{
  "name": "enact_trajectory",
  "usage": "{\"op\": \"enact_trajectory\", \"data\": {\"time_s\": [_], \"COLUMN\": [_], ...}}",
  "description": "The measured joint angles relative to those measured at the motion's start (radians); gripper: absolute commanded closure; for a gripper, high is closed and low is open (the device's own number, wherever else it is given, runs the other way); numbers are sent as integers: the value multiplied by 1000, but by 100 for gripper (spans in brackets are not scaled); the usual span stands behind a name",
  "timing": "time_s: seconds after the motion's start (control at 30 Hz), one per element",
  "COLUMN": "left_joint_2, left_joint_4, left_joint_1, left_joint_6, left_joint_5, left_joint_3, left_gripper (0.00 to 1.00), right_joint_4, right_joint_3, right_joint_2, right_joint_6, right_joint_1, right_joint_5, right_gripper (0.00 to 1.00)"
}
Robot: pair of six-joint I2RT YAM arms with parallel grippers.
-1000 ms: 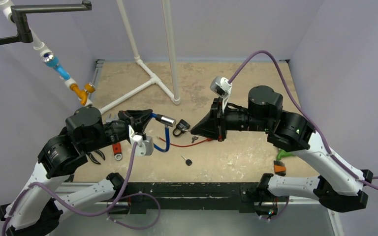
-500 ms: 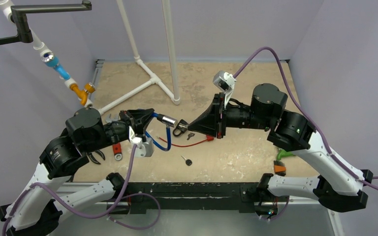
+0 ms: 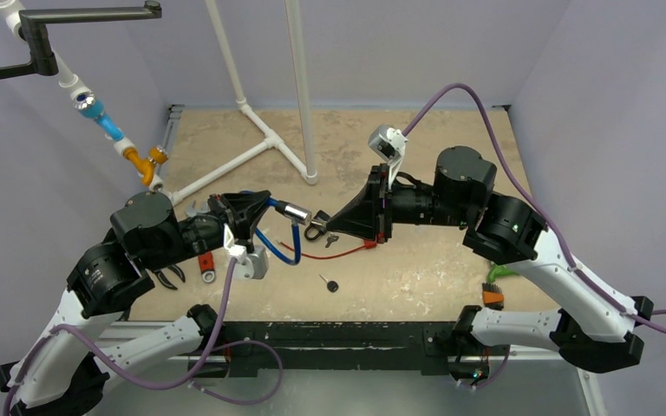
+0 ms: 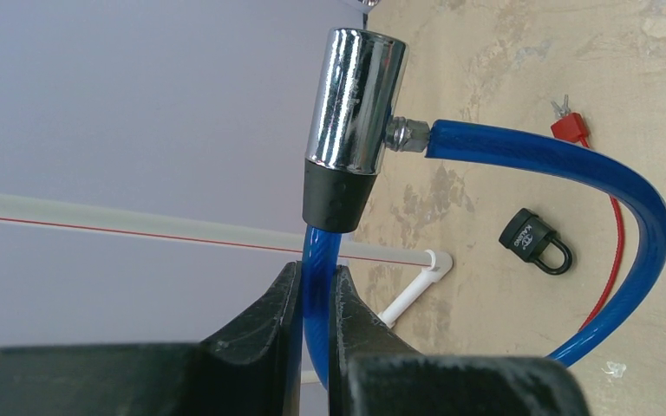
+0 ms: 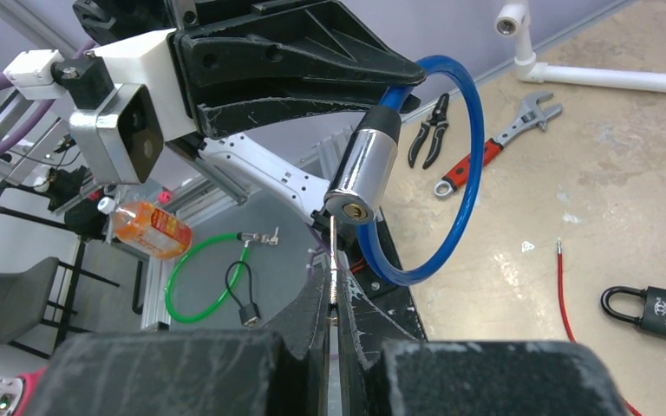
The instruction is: Unlock with the key
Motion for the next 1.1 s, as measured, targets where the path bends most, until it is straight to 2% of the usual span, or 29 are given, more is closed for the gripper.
{"op": "enact_trajectory", "data": {"time_s": [1.1], "left_joint_2": [-21], "left_joint_4": [-5], "left_joint_1": [2], "left_joint_6": [23], "left_joint_5": [15], "left_joint_3": [0], "left_gripper": [100], "right_joint_4": [29], "right_joint_3": [-35], "right_joint_2": [24], "right_joint_6": [20], "right_joint_1": [-29], "right_joint_5": [-52], "right_gripper": [100]}}
